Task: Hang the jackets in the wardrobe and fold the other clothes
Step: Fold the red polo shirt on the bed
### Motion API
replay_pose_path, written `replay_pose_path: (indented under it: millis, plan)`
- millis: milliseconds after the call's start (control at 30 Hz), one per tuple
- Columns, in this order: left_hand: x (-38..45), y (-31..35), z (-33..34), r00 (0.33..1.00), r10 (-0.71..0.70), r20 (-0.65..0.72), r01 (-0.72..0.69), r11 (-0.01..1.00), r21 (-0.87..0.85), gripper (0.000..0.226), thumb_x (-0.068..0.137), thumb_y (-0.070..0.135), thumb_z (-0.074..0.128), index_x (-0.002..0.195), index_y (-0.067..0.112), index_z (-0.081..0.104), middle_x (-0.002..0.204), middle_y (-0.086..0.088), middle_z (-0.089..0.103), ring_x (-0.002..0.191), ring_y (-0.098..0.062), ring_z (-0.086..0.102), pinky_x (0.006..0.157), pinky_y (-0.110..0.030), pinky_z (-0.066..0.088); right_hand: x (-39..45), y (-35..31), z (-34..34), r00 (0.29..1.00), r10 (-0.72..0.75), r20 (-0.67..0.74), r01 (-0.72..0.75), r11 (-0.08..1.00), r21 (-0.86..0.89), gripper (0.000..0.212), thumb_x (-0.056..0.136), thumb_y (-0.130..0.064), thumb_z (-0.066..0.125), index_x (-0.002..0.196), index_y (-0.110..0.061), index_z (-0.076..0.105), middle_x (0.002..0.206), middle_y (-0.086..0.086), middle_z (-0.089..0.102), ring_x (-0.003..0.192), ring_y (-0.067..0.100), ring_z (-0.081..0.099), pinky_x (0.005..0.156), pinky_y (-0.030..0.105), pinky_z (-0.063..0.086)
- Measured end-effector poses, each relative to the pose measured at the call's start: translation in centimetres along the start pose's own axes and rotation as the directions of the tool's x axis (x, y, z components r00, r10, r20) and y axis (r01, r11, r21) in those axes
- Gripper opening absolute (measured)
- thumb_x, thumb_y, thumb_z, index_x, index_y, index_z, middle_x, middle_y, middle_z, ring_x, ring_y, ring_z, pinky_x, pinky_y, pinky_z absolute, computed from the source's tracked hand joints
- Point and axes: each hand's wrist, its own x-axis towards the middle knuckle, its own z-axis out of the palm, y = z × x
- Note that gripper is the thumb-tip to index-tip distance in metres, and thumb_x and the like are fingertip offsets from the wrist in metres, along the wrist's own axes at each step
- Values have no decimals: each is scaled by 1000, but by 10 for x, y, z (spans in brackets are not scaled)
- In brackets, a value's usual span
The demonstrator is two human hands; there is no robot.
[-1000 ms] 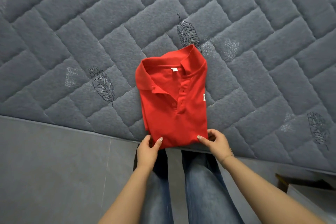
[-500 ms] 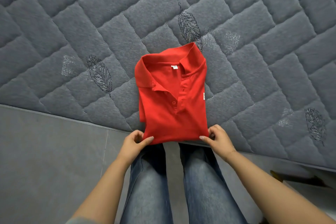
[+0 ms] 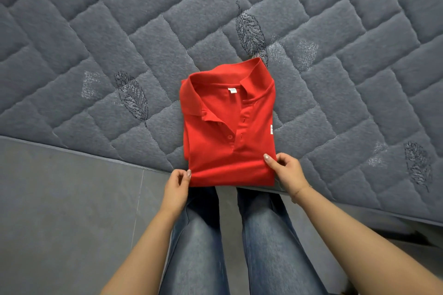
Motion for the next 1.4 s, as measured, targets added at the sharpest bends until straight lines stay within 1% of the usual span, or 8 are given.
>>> replay_pose_path:
  millis: [200, 433, 533, 633, 800, 1000, 1167, 1400]
  plan:
    - [19, 47, 11, 970, 126, -207, -134, 991, -23, 29, 90, 25, 68, 110, 6, 62, 107, -11, 55, 86, -16, 53, 87, -34, 47, 34, -37, 8, 982, 158, 104, -182, 939, 291, 36, 100, -43, 45, 101, -16, 69, 98, 4, 72, 84, 13, 65, 76, 27, 50]
    - [37, 71, 27, 962, 130, -241, -147, 988, -54, 11, 88, 13, 70, 88, 5, 62, 109, -7, 51, 96, -18, 53, 90, -20, 43, 47, -69, 15, 1000, 7, 26, -13, 969, 246, 23, 94, -23, 62, 73, -15, 61, 65, -10, 60, 61, 0, 53, 63, 15, 42]
    - [34, 70, 22, 994, 9, -109, -43, 950, -310, 10, 93, 19, 63, 89, 12, 59, 98, -2, 56, 91, -16, 50, 83, -29, 41, 43, -74, 11, 994, -102, -29, 106, 971, 216, 16, 90, -21, 68, 75, -14, 68, 62, -15, 63, 60, -5, 54, 65, 10, 45]
    - [39, 61, 16, 975, 31, -222, -78, 975, -206, 16, 96, 16, 59, 100, 1, 61, 110, -10, 54, 102, -19, 51, 97, -36, 42, 42, -70, 8, 989, -124, -76, 137, 972, 193, 16, 90, -18, 68, 75, -13, 68, 64, -12, 64, 64, -3, 55, 69, 11, 46]
    - [39, 63, 26, 990, 5, -141, -47, 954, -297, 12, 99, 17, 54, 87, 15, 52, 53, 13, 42, 51, -1, 33, 51, -25, 28, 49, -60, 5, 982, -28, -188, 65, 979, 194, 19, 91, -20, 67, 75, -12, 62, 71, -2, 58, 66, 5, 51, 70, 21, 45]
    - [35, 67, 23, 983, -12, -183, -53, 937, -344, 29, 87, 9, 70, 112, 7, 55, 99, -1, 62, 94, -13, 56, 83, -22, 46, 57, -65, 1, 999, 33, -32, -24, 971, 238, 6, 88, -15, 69, 87, -17, 64, 73, -10, 67, 74, 6, 59, 67, 20, 48]
    - [69, 109, 14, 978, 83, -189, -149, 917, -369, 46, 90, 14, 67, 130, 17, 46, 123, -4, 56, 104, -3, 56, 91, -17, 46, 80, -106, 3, 978, -171, -123, 187, 973, 138, 45, 86, -9, 71, 126, -12, 52, 93, -4, 58, 80, 3, 56, 73, 15, 49]
    - [116, 160, -2, 957, 278, -87, -281, 959, -22, 35, 86, 19, 73, 117, 10, 61, 104, -4, 67, 92, -11, 61, 90, -32, 52, 117, -162, -1, 962, -271, 22, 271, 952, -145, 12, 87, -21, 72, 89, -13, 64, 69, -2, 49, 64, 7, 42, 58, 19, 36]
